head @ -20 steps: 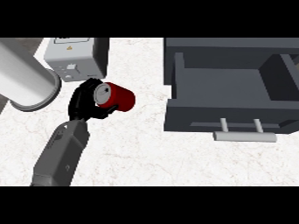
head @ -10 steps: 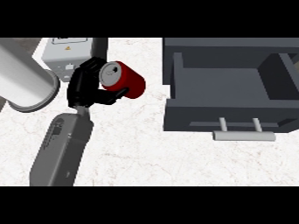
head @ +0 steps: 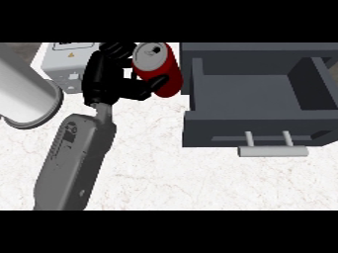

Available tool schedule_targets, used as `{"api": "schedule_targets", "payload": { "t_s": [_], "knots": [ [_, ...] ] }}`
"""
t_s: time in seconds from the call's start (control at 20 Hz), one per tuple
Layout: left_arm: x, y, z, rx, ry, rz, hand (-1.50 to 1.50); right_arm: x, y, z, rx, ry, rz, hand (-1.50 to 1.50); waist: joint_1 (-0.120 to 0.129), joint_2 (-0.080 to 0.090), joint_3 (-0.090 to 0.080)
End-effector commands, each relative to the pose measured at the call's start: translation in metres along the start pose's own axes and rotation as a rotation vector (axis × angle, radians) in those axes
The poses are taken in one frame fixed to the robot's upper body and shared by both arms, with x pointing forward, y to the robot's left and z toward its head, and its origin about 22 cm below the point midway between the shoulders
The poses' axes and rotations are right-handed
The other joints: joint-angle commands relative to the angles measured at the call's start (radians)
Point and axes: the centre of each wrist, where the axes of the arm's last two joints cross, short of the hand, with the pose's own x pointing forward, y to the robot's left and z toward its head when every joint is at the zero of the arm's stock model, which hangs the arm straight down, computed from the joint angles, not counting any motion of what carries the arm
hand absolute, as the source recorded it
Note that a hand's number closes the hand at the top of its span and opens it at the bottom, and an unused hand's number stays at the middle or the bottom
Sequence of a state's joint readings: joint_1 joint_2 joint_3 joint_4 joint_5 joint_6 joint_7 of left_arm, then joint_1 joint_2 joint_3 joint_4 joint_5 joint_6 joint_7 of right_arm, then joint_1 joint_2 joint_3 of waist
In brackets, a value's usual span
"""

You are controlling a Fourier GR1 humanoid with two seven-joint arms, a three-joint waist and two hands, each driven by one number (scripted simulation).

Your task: Pick up the can, place it into the drawer and close the drawer

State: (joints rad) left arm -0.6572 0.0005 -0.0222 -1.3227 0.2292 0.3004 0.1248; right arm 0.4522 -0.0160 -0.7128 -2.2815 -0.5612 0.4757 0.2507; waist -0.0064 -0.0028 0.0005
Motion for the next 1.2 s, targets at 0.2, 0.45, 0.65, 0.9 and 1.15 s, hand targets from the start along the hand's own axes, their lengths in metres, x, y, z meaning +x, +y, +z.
{"api": "schedule_targets", "payload": {
  "t_s": [0.2, 0.45, 0.65, 0.9, 1.15],
  "knots": [
    [0.040, -0.042, -0.022, -0.037, 0.001, -0.016, 1.50, -0.004, -0.006, -0.014, -0.006, -0.004, -0.002, -1.50, -0.002, 0.003, 0.000],
    [0.053, -0.079, -0.044, -0.005, -0.012, -0.034, 1.50, 0.003, 0.014, -0.008, 0.033, -0.012, -0.022, -1.50, -0.016, 0.005, 0.000],
    [0.049, -0.098, -0.049, -0.004, -0.015, -0.041, 1.50, -0.003, 0.013, -0.006, 0.020, -0.005, -0.009, -1.50, -0.022, 0.005, 0.000],
    [0.057, -0.113, -0.067, -0.020, -0.028, -0.051, 1.50, 0.011, 0.013, -0.010, 0.031, -0.011, -0.021, -1.50, -0.028, 0.009, 0.000],
    [0.036, -0.118, -0.065, -0.009, -0.007, -0.057, 1.50, 0.005, -0.008, -0.005, 0.026, -0.008, -0.005, -1.50, -0.038, 0.008, 0.000]
  ]
}}
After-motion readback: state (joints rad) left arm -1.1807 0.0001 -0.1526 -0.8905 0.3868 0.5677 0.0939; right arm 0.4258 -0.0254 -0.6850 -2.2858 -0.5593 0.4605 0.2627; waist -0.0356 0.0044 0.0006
